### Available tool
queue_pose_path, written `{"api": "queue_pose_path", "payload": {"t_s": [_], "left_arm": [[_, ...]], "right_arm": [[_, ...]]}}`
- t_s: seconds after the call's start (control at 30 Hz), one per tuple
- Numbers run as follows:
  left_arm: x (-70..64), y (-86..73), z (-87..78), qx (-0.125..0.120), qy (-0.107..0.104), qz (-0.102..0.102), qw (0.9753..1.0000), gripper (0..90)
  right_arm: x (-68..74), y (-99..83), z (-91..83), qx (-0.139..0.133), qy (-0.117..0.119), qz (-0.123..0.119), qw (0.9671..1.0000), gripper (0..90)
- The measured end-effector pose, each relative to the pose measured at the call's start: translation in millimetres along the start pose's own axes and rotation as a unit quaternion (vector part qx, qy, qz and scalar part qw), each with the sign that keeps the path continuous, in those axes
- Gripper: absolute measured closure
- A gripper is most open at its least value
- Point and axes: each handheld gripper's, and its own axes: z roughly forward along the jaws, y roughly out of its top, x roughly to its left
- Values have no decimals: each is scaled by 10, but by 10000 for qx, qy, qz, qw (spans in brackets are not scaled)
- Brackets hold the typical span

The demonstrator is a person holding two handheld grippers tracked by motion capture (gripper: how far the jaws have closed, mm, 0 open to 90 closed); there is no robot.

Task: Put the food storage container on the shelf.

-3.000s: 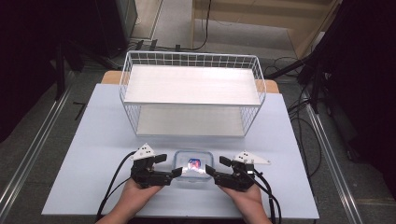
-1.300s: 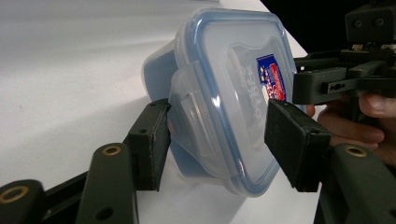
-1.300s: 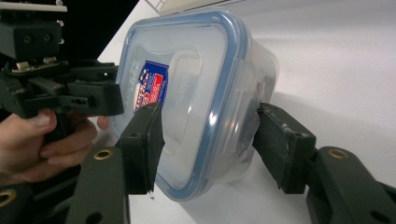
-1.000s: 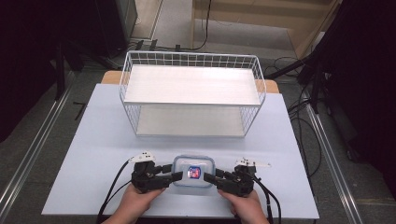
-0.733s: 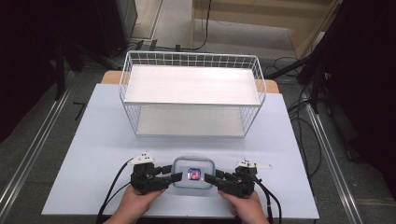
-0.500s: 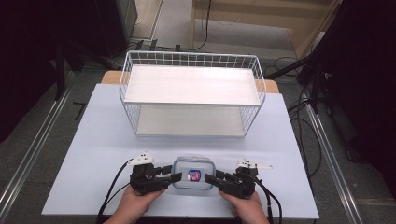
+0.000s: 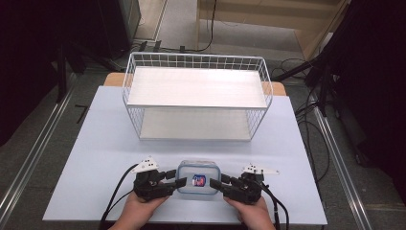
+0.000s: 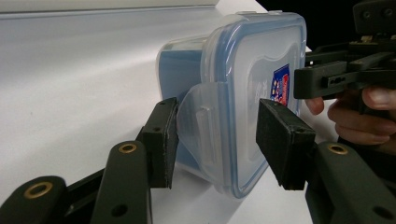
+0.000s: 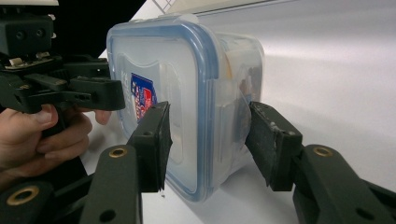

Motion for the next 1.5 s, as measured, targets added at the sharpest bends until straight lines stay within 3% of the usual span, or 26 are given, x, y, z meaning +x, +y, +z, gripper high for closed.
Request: {"api": "queue_pose_path", "payload": {"t_s": [0.37,0.7,0.93,1.03,1.27,1.5], "left_arm": [[-61,6,-32,-221,139,238,9994,495],[-143,42,-98,-527,221,459,9973,491],[-220,83,-161,-804,292,688,9940,488],[-276,94,-191,-956,367,866,9910,488],[-343,122,-234,-1153,434,1030,9870,486],[-405,167,-281,-1357,497,1154,9828,482]], "right_arm": [[77,20,-31,-190,-107,-326,9992,513],[177,67,-81,-477,-180,-677,9964,510],[273,105,-142,-816,-208,-1014,9913,509],[309,119,-165,-938,-233,-1128,9889,504],[373,145,-211,-1134,-252,-1303,9847,501],[441,194,-249,-1378,-281,-1517,9784,498]]}}
